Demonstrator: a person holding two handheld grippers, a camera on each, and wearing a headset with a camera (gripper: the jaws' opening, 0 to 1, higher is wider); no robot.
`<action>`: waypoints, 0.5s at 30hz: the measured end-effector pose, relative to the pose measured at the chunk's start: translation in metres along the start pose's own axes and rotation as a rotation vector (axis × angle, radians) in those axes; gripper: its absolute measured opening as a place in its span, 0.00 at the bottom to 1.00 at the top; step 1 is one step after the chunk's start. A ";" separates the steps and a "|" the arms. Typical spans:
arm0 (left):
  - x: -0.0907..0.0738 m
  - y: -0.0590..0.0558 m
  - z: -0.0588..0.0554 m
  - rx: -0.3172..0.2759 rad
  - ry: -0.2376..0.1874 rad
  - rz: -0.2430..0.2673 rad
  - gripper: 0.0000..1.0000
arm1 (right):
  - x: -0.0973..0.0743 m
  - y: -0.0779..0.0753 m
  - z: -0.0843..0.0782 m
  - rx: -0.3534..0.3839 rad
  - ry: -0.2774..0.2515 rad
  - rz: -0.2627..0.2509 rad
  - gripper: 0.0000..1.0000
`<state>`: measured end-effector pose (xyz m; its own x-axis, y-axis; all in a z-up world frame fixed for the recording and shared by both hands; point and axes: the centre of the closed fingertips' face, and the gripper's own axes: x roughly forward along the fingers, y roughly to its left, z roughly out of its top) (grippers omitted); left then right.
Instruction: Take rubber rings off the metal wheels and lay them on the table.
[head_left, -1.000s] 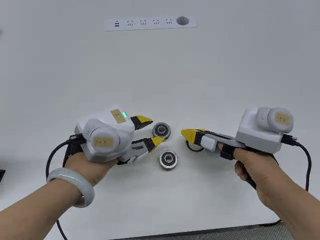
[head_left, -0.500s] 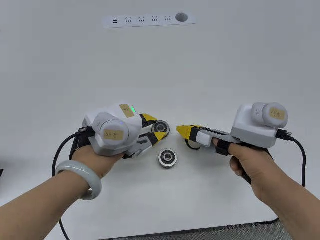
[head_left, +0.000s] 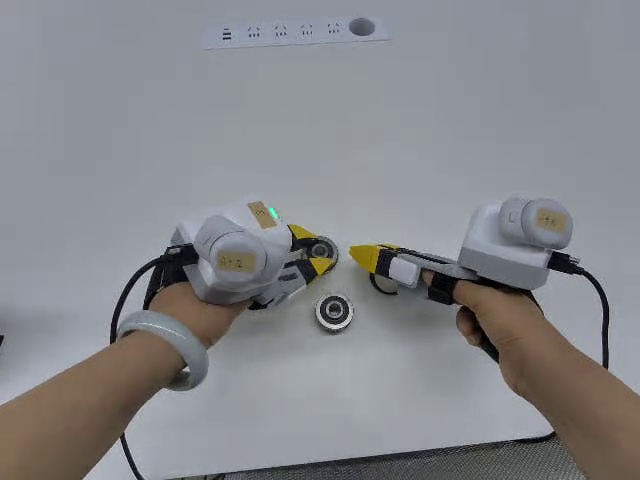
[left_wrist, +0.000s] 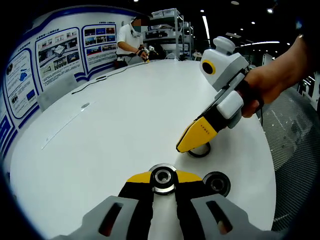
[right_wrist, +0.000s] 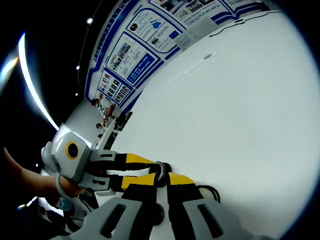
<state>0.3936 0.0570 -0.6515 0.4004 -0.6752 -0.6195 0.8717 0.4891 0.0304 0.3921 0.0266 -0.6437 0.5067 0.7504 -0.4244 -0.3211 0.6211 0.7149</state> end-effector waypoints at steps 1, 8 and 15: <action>0.000 0.000 0.000 0.001 0.000 0.001 0.16 | 0.001 0.000 0.000 0.002 0.000 0.002 0.09; 0.000 0.002 -0.001 0.004 0.001 0.002 0.14 | 0.008 -0.001 -0.001 0.008 0.010 0.006 0.09; 0.001 0.002 -0.001 0.007 -0.006 0.002 0.14 | 0.015 -0.003 0.000 0.011 0.015 0.014 0.10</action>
<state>0.3953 0.0581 -0.6526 0.4039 -0.6776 -0.6146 0.8728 0.4867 0.0371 0.4005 0.0358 -0.6518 0.4899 0.7623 -0.4230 -0.3193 0.6083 0.7266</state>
